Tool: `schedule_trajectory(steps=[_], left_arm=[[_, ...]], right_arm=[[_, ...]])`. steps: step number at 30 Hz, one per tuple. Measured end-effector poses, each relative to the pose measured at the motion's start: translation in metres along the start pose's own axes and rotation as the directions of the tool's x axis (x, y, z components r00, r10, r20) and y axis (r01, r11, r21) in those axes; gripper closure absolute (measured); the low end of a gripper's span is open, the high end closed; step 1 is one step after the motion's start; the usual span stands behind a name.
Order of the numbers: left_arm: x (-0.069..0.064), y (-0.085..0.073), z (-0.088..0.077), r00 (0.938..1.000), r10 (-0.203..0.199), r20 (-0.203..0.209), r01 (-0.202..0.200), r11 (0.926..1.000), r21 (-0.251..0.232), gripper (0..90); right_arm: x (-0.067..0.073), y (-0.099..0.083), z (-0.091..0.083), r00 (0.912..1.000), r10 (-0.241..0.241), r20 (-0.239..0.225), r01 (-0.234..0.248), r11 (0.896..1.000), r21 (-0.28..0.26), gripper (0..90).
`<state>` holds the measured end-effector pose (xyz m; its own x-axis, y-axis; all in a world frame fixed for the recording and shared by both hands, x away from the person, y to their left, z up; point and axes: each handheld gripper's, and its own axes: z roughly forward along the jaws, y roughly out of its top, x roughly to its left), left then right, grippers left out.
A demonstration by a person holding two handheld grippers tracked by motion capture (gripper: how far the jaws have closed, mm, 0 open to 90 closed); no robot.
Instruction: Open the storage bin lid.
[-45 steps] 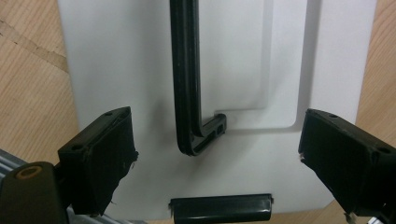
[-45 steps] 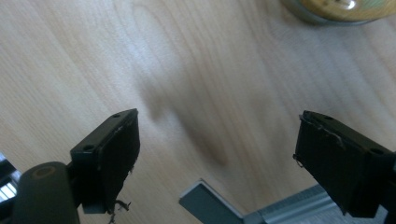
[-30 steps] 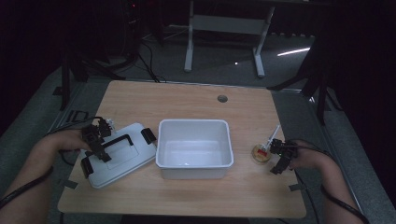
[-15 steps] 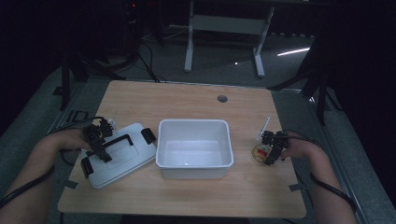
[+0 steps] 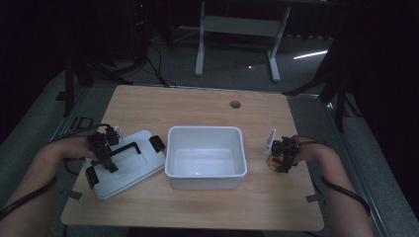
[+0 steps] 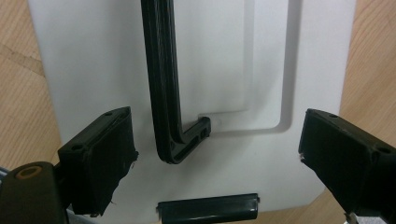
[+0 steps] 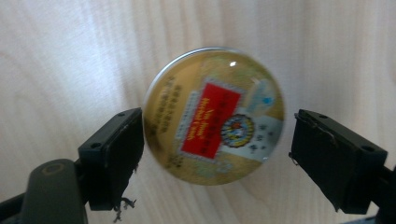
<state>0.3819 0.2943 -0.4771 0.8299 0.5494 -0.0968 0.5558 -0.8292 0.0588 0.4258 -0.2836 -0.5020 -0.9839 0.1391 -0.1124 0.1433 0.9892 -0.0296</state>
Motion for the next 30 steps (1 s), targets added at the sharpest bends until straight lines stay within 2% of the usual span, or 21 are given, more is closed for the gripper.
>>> schedule_trajectory(steps=[3,6,9,10,11,12,13,14,15,18,21,22,23,25,28,30], left_arm=[[0.000,0.000,-0.001,1.0000,-0.003,0.006,0.003,1.0000,-0.003,10.0],[0.000,0.000,0.000,0.9999,-0.005,0.012,0.005,1.0000,0.002,10.0],[0.000,-0.001,0.000,0.9998,-0.005,0.019,0.005,1.0000,0.003,10.0],[0.001,-0.001,0.000,0.9998,-0.007,0.020,0.007,1.0000,0.004,10.0],[0.001,-0.001,0.000,0.9998,-0.007,0.020,0.007,1.0000,0.004,10.0],[0.001,-0.001,0.001,0.9997,-0.010,0.021,0.010,0.9999,0.004,10.0],[0.001,-0.001,0.001,0.9997,-0.010,0.021,0.010,0.9999,0.004,10.0],[0.001,-0.002,0.001,0.9997,-0.009,0.025,0.009,0.9999,0.006,10.0],[0.001,-0.002,0.001,0.9997,-0.009,0.025,0.009,0.9999,0.006,10.0],[0.001,-0.002,0.001,0.9996,-0.010,0.025,0.010,0.9999,0.008,10.0],[0.001,-0.002,0.001,0.9996,-0.010,0.026,0.010,0.9999,0.008,10.0],[0.001,-0.002,0.001,0.9996,-0.010,0.026,0.010,0.9999,0.009,10.0],[0.001,-0.002,0.001,0.9996,-0.011,0.027,0.011,0.9999,0.009,10.0],[0.001,-0.002,0.000,0.9996,-0.011,0.025,0.011,0.9999,0.010,10.0],[0.000,-0.002,-0.003,0.9997,-0.012,0.022,0.012,0.9999,0.007,10.0],[-0.001,-0.001,-0.004,0.9998,-0.006,0.019,0.006,1.0000,0.007,10.0]], right_arm=[[0.000,0.003,0.001,0.9994,-0.032,-0.009,0.032,0.999,0.009,17.7],[0.000,0.005,0.002,0.9990,-0.044,-0.008,0.045,0.999,0.011,15.4],[-0.002,0.007,0.005,0.9992,-0.037,-0.012,0.038,0.999,0.019,13.2],[-0.001,0.007,0.008,0.9990,-0.044,0.005,0.043,0.998,0.051,13.5],[-0.001,0.007,0.008,0.9990,-0.044,0.005,0.043,0.998,0.051,13.5],[0.000,0.007,0.012,0.9975,-0.067,0.020,0.066,0.996,0.066,13.3],[0.001,0.008,0.013,0.9976,-0.069,0.009,0.068,0.995,0.068,13.5],[0.001,0.008,0.014,0.9963,-0.083,0.018,0.082,0.994,0.071,16.6],[0.001,0.008,0.014,0.9961,-0.086,0.019,0.084,0.994,0.068,19.5],[0.002,0.009,0.013,0.9948,-0.100,0.017,0.099,0.994,0.054,20.0],[0.002,0.009,0.012,0.9959,-0.090,-0.001,0.090,0.995,0.043,20.1],[0.003,0.010,0.011,0.9945,-0.105,0.001,0.104,0.994,0.042,20.2],[0.006,0.010,0.006,0.9944,-0.104,-0.016,0.105,0.994,0.035,20.3],[0.006,0.010,0.003,0.9942,-0.107,-0.014,0.107,0.994,0.029,20.3],[0.010,0.010,-0.010,0.9937,-0.112,-0.008,0.112,0.993,0.047,20.3],[0.011,0.011,-0.017,0.9945,-0.105,-0.005,0.105,0.994,0.038,20.4]])
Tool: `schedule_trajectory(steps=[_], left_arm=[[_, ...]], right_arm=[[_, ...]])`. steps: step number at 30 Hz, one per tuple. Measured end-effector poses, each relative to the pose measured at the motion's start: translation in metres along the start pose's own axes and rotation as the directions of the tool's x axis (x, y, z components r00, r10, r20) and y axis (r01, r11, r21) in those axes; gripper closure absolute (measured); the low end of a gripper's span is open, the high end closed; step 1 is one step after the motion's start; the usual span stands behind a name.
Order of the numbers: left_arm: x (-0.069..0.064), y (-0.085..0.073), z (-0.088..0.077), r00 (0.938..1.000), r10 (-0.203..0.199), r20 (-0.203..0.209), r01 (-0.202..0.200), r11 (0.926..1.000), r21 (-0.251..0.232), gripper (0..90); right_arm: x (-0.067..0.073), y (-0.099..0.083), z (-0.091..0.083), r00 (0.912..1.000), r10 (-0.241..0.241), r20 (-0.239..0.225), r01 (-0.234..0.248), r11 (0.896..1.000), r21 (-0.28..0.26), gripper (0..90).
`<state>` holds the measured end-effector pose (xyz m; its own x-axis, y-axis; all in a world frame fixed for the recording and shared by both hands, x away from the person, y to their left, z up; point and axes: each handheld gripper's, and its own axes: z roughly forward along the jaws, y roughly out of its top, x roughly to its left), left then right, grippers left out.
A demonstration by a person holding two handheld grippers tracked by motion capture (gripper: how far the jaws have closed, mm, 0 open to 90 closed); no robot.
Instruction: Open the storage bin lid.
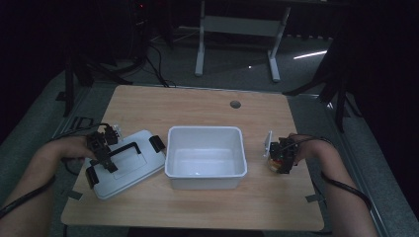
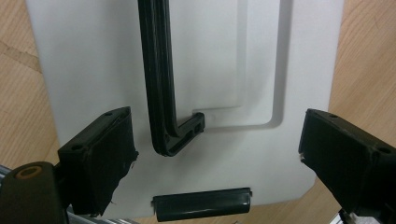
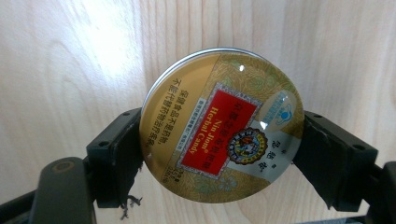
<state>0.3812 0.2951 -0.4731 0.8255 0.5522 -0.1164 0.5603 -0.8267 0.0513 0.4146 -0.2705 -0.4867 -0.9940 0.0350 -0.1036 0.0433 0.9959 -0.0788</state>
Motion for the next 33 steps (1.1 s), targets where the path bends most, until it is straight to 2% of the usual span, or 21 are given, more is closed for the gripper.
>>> schedule_trajectory(steps=[6,9,11,17,18,29,33], left_arm=[[-0.001,0.001,-0.002,0.9999,0.001,-0.012,-0.001,1.0000,-0.007,10.0],[-0.001,0.000,-0.003,0.9999,0.004,-0.015,-0.004,1.0000,-0.004,10.0],[-0.001,0.000,-0.003,0.9999,0.003,-0.015,-0.003,1.0000,-0.005,10.0],[-0.002,-0.001,-0.002,0.9999,0.003,-0.011,-0.003,1.0000,-0.002,10.0],[-0.002,-0.001,-0.003,0.9999,0.003,-0.010,-0.003,1.0000,0.002,10.0],[-0.002,-0.002,-0.005,0.9999,-0.002,-0.014,0.002,1.0000,-0.002,10.0],[-0.003,-0.002,-0.004,0.9999,0.000,-0.011,0.000,1.0000,0.003,10.0]], right_arm=[[0.003,0.005,-0.018,0.9991,0.042,-0.005,-0.042,0.999,-0.009,20.4],[0.004,0.007,-0.024,0.9988,0.048,-0.008,-0.048,0.999,-0.022,20.4],[0.007,0.011,-0.034,0.9996,0.028,0.005,-0.028,0.999,-0.021,20.4],[0.011,0.020,-0.052,0.9999,0.014,0.006,-0.014,0.999,-0.031,20.5],[0.013,0.026,-0.061,0.9999,0.006,0.010,-0.006,1.000,-0.029,20.5],[0.016,0.045,-0.096,0.9993,-0.018,0.033,0.019,0.999,-0.030,20.5],[0.017,0.056,-0.113,0.9982,-0.033,0.050,0.036,0.998,-0.055,20.5]])
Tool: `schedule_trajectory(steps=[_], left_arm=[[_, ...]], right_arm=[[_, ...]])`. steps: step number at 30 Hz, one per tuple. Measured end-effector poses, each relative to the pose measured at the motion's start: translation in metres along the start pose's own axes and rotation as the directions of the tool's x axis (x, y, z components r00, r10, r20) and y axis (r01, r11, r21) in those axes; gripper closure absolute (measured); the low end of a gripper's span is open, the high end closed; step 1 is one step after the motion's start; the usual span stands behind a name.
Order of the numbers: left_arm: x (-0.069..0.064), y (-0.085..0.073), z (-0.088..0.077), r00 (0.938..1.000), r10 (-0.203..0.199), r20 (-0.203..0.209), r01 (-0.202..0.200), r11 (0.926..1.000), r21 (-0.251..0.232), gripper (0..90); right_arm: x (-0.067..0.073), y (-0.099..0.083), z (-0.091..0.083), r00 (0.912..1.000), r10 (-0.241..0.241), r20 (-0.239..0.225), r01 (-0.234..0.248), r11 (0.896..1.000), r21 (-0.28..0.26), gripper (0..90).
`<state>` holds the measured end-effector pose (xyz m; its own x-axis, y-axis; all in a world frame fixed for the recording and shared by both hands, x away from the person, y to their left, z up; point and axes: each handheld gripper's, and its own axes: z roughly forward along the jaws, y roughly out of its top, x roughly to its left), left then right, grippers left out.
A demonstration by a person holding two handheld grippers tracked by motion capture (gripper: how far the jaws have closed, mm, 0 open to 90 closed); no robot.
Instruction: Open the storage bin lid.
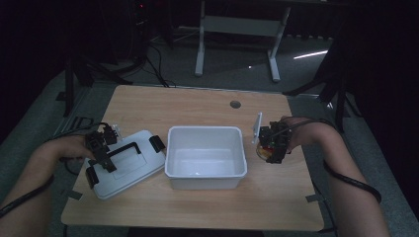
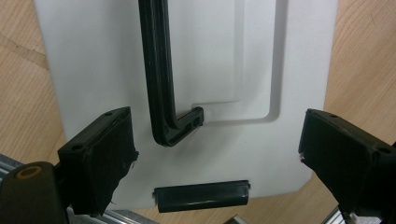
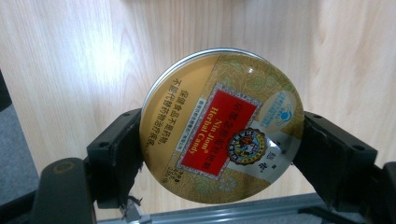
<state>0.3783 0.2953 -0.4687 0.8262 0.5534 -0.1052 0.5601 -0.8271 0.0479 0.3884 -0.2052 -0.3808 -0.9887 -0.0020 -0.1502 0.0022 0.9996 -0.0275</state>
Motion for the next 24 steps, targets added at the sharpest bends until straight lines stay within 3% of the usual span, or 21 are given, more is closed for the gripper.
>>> schedule_trajectory(steps=[6,8,11,24], left_arm=[[0.000,0.002,0.001,1.0000,0.008,-0.005,-0.008,1.0000,0.005,10.0],[-0.001,0.003,0.001,0.9994,0.020,-0.027,-0.020,0.9998,-0.007,10.0],[-0.001,0.003,-0.001,0.9996,0.015,-0.023,-0.016,0.9997,-0.020,10.0],[-0.001,0.001,0.000,0.9997,0.017,-0.020,-0.017,0.9999,-0.003,10.0]], right_arm=[[0.000,0.019,-0.012,0.9993,-0.033,0.015,0.033,0.999,-0.003,20.5],[0.000,0.027,-0.014,0.9990,-0.041,0.016,0.041,0.999,-0.001,20.5],[-0.001,0.036,-0.016,0.9986,-0.051,0.014,0.051,0.999,-0.010,20.5],[-0.003,0.069,-0.013,0.9968,-0.078,0.017,0.079,0.997,-0.014,20.6]])
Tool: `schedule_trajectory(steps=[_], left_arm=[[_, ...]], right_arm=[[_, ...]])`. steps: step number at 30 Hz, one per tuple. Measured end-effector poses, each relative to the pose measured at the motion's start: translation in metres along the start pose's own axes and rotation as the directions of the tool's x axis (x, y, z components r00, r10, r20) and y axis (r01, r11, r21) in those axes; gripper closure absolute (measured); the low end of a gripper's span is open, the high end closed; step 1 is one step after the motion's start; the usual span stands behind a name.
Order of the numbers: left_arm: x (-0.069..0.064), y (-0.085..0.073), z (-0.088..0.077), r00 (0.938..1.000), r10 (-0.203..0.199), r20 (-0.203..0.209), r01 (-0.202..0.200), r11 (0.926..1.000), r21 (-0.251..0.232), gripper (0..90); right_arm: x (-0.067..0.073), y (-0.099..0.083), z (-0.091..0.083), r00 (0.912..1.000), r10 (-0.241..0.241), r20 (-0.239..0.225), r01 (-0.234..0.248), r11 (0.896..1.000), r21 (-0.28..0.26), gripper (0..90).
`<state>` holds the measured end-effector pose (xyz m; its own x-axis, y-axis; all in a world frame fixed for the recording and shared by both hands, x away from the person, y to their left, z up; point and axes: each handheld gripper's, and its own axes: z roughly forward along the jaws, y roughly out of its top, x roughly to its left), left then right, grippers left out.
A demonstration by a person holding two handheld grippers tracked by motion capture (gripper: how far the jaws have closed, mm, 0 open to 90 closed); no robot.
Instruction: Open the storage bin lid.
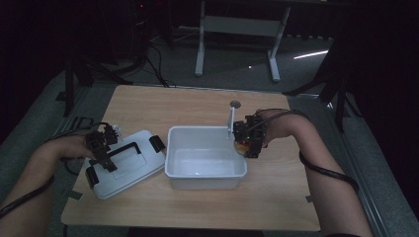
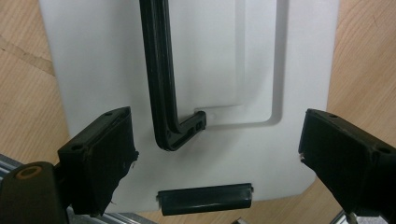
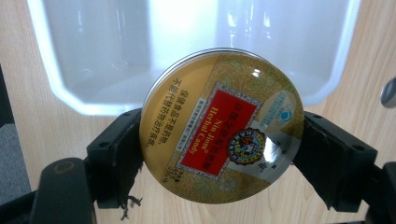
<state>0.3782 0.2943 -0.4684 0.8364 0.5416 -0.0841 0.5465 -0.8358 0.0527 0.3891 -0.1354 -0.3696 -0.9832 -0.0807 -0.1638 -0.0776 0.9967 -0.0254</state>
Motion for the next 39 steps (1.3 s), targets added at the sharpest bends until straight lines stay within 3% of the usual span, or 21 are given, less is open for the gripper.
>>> schedule_trajectory(steps=[13,20,26,39], left_arm=[[0.000,-0.002,0.002,1.0000,-0.007,0.007,0.007,1.0000,0.005,10.0],[0.000,-0.002,0.005,0.9998,-0.004,0.020,0.004,0.9998,0.018,10.0],[0.000,-0.002,0.005,0.9999,-0.006,0.013,0.006,0.9999,0.010,10.0],[0.000,-0.004,0.008,0.9998,-0.010,0.020,0.009,0.9999,0.006,10.0]], right_arm=[[-0.001,0.025,0.005,0.9995,-0.031,-0.010,0.030,0.999,-0.019,20.5],[-0.003,0.036,0.016,0.9993,-0.035,-0.008,0.035,0.999,-0.010,20.5],[-0.008,0.044,0.030,0.9997,-0.024,0.002,0.024,0.999,-0.023,20.5],[-0.011,0.053,0.071,0.9996,-0.004,-0.026,0.004,1.000,-0.009,20.5]])
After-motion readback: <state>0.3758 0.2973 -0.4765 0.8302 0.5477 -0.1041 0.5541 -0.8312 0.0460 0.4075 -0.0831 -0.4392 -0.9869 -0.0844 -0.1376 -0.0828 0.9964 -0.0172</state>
